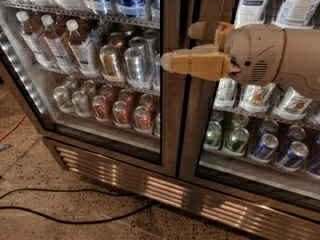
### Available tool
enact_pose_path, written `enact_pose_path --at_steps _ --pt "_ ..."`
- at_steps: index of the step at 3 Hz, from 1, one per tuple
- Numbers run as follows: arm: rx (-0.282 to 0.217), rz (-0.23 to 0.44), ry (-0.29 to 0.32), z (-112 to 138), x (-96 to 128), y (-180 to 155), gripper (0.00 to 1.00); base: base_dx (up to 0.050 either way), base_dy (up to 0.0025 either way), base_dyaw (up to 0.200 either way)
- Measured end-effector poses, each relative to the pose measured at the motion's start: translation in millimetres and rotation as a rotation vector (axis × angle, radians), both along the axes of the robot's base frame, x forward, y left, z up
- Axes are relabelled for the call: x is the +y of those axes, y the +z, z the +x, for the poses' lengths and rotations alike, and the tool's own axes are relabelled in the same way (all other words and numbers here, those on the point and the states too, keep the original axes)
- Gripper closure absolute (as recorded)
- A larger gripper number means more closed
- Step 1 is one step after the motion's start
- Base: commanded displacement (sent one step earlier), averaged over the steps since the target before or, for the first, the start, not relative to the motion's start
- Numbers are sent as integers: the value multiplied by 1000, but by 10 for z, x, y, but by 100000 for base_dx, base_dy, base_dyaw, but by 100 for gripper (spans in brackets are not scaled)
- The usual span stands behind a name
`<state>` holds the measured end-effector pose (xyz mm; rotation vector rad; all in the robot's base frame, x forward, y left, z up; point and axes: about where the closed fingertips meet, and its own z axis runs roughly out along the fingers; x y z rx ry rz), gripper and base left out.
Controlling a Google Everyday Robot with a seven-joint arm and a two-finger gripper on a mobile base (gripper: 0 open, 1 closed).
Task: Open right fridge door
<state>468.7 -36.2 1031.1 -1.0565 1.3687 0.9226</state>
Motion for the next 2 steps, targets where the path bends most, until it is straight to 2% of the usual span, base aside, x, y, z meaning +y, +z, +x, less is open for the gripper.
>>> enact_pose_path --at_steps 1,2 --pt "0 0 0 0 0 0 66 0 0 0" --pt "0 0 0 0 0 0 100 -4979 -46 332"
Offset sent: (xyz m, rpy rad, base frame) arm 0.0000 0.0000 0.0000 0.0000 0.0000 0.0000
